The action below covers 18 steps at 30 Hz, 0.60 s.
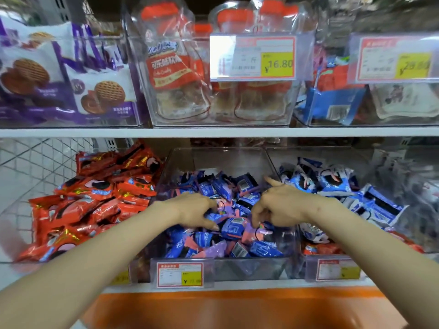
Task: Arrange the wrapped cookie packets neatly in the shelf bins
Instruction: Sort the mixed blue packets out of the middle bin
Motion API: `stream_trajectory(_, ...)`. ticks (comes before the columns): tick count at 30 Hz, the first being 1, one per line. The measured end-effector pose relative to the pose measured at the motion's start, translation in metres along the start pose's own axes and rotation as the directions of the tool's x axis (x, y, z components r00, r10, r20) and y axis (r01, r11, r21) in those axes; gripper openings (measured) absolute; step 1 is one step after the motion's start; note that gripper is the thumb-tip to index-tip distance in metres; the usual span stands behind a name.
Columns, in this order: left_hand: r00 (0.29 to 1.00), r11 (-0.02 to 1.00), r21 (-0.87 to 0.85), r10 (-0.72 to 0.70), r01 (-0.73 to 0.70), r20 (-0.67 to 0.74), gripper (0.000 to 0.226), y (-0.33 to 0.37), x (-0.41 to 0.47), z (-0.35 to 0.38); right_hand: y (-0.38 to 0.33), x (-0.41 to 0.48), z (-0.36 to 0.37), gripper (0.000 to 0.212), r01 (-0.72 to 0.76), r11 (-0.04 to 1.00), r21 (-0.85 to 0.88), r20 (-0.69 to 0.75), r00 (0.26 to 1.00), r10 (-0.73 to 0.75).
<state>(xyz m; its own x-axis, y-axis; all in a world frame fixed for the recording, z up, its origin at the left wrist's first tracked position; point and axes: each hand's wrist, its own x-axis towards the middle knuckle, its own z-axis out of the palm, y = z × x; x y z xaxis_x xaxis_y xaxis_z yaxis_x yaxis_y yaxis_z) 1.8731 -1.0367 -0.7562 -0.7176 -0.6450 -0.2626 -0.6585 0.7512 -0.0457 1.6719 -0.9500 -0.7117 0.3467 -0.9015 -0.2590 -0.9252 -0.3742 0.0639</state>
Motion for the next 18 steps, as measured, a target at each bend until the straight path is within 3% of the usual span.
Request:
stream_trajectory(5, 0.998, 0.991, -0.124, 0.057, -0.056, 0.002, 0.037, -0.002, -0.022, -0.001, -0.002, 0.000, 0.002, 0.038, -0.030, 1.000, -0.008, -0.075, 0.997, 0.029)
stream_trajectory(8, 0.981, 0.975, -0.214, 0.021, -0.063, -0.192, 0.030, -0.003, -0.011, -0.012, 0.005, -0.002, 0.002, 0.035, -0.086, 0.996, 0.030, -0.300, 0.949, 0.091)
stream_trajectory(11, 0.946, 0.986, -0.167, -0.061, 0.008, -0.318, 0.052, -0.004, 0.015, -0.018, 0.018, -0.008, -0.004, 0.032, -0.141, 0.979, 0.150, -0.415, 0.889, 0.191)
stream_trajectory(14, 0.964, 0.994, -0.087, -0.089, 0.069, -0.250, 0.073, 0.000, 0.044, -0.018, 0.024, -0.011, -0.001, 0.031, -0.146, 0.967, 0.207, -0.415, 0.882, 0.222)
stream_trajectory(18, 0.957, 0.991, -0.033, -0.131, 0.127, -0.260, 0.062, -0.005, 0.065, -0.013, 0.025, -0.011, 0.006, 0.033, -0.135, 0.959, 0.248, -0.394, 0.891, 0.227)
